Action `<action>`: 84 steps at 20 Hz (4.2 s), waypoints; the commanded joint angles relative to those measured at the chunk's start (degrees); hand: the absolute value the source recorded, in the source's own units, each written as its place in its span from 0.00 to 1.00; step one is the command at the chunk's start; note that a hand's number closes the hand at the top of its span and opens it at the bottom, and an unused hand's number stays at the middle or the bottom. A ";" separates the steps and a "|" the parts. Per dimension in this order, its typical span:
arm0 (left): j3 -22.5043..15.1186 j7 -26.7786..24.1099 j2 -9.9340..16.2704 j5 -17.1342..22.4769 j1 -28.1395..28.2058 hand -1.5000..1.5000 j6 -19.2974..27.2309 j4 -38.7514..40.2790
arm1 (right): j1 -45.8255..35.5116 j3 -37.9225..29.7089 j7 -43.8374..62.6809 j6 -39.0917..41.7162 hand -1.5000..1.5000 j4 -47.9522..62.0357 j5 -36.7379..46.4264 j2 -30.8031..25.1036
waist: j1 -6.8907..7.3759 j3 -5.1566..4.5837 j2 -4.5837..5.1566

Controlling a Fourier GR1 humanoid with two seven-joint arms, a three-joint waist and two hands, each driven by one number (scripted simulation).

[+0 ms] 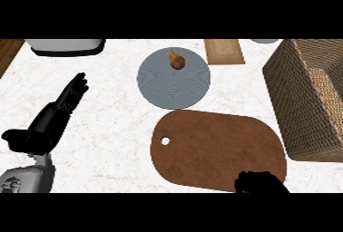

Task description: Pick the bell pepper from the cutting board and place it in the basket

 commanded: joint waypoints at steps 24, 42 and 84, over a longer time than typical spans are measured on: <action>-0.66 -2.34 -0.34 -0.83 3.41 0.50 -0.49 -1.31 | 35.24 -32.57 -14.19 -5.83 1.00 -43.93 -52.24 -6.02 | 0.36 0.00 0.37; -2.72 0.28 -2.37 -2.26 -2.27 0.50 0.77 0.29 | -16.70 -52.37 25.28 -12.20 1.00 -18.98 -71.56 -21.09 | 3.52 0.04 0.93; -1.85 -0.41 -3.26 -2.56 -0.73 0.50 0.42 0.21 | -51.05 -55.03 -24.33 -6.57 0.00 57.81 -61.80 -21.82 | 1.94 0.16 0.61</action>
